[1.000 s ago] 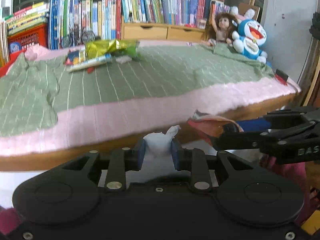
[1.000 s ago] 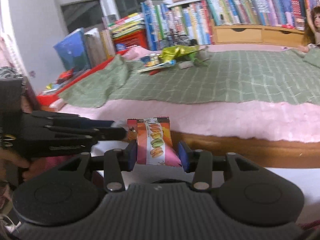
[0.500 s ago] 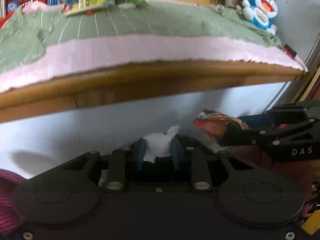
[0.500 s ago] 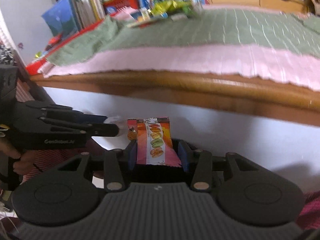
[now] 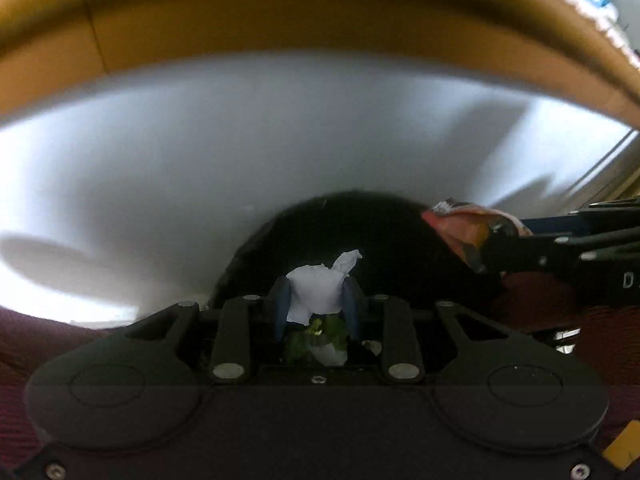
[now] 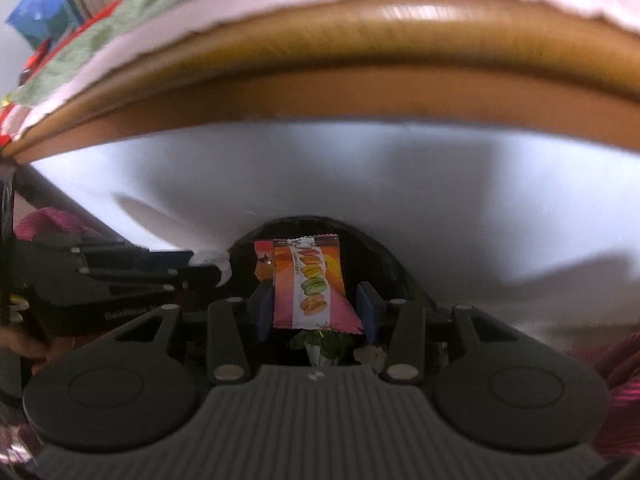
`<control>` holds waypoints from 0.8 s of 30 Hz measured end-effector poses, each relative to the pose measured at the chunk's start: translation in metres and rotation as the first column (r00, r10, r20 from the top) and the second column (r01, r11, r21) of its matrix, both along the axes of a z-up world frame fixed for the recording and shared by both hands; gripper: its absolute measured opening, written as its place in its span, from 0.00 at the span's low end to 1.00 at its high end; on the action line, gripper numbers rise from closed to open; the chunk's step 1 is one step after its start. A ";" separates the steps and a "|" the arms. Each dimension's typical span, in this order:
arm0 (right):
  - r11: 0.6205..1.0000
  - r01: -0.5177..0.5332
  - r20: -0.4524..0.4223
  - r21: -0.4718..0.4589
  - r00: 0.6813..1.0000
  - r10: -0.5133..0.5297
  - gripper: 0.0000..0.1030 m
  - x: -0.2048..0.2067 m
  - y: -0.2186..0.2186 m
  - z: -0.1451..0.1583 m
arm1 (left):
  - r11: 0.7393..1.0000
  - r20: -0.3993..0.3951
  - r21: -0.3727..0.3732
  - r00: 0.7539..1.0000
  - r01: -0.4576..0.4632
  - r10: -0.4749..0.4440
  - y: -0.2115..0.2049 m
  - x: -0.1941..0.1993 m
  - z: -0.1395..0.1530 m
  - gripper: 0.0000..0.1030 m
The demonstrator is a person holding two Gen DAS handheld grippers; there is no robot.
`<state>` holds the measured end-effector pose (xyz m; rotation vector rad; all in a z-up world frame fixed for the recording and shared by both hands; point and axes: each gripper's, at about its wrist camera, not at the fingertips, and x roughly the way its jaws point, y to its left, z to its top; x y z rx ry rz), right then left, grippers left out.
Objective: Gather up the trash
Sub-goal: 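Open both tools to drop the tissue and macaron packet into the bin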
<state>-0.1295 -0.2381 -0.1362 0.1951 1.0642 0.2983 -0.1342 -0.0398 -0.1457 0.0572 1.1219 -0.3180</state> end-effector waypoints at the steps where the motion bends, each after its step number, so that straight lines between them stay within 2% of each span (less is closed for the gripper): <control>1: 1.000 0.015 -0.017 0.004 1.000 -0.015 0.47 0.002 -0.001 -0.006 | 1.000 -0.009 0.007 1.000 -0.002 0.002 -0.001 0.002 -0.005 0.26; 9: 0.999 0.052 -0.089 0.008 0.995 -0.051 0.47 0.009 -0.002 -0.029 | 1.000 -0.048 0.020 0.999 -0.008 0.009 -0.002 0.007 -0.024 0.26; 16: 0.998 0.056 -0.095 0.008 0.994 -0.055 0.49 0.011 -0.001 -0.031 | 1.000 -0.054 0.024 0.998 -0.014 0.015 -0.007 0.009 -0.028 0.28; 18: 0.998 0.056 -0.095 0.008 0.994 -0.055 0.52 0.012 0.000 -0.033 | 0.999 -0.051 0.031 0.999 -0.017 0.018 -0.006 0.008 -0.027 0.37; 19: 0.998 0.056 -0.095 0.007 0.994 -0.055 0.60 0.012 0.001 -0.033 | 0.999 -0.051 0.032 0.999 -0.017 0.019 -0.006 0.008 -0.026 0.40; 22: 0.998 0.062 -0.096 0.017 0.994 -0.060 0.66 0.012 0.000 -0.032 | 0.999 -0.054 0.032 0.998 -0.021 0.023 -0.005 0.008 -0.025 0.54; 24: 0.997 0.069 -0.099 0.023 0.993 -0.067 0.71 0.011 -0.002 -0.031 | 0.999 -0.060 0.028 0.998 -0.023 0.025 -0.003 0.008 -0.024 0.71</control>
